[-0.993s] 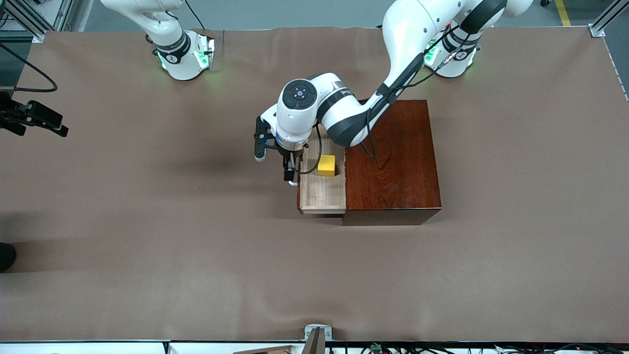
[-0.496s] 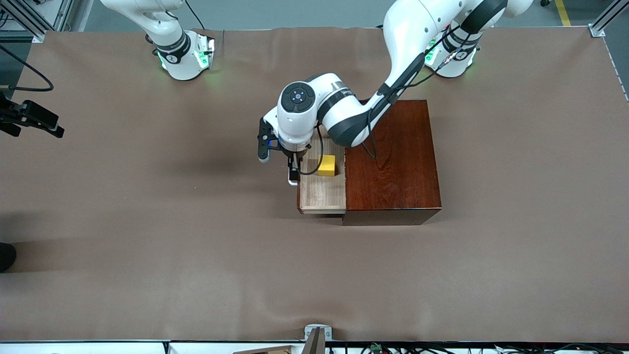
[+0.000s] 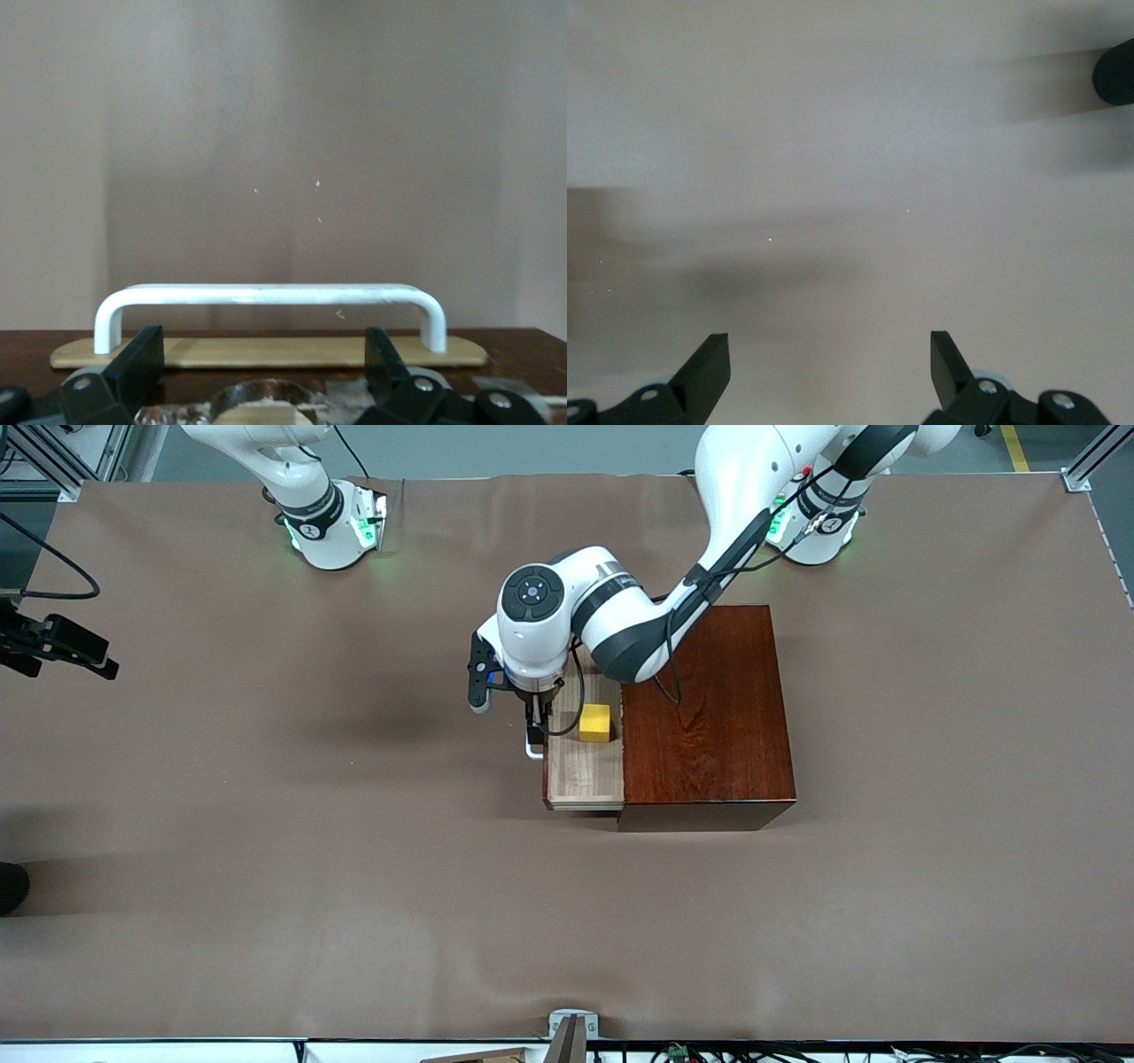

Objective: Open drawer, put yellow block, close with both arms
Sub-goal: 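Push the drawer shut into the box with the left gripper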

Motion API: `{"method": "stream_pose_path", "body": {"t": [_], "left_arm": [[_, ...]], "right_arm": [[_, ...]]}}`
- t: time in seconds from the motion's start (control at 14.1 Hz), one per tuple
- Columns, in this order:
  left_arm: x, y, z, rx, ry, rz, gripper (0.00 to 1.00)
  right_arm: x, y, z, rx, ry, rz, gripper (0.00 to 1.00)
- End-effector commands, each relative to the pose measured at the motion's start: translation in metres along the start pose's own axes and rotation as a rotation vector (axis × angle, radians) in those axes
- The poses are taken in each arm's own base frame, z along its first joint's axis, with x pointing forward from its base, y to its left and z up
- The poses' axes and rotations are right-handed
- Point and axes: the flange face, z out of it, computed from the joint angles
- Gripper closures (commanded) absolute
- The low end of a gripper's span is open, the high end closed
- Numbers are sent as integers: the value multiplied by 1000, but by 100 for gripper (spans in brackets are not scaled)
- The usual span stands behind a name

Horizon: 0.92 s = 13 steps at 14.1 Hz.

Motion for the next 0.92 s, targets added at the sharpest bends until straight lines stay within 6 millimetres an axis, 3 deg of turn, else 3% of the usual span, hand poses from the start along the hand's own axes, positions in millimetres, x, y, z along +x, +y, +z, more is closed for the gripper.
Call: {"method": "stream_pose_path", "body": {"t": [0.0,0.85], "left_arm": [[-12,-1,-3,-5,-67,8,0],[-42,-1,15,-40,-277,15,0]], "right_arm": [[3,3,-5,-13,6,2,0],[3,3,-6,-18,9,2,0]]}}
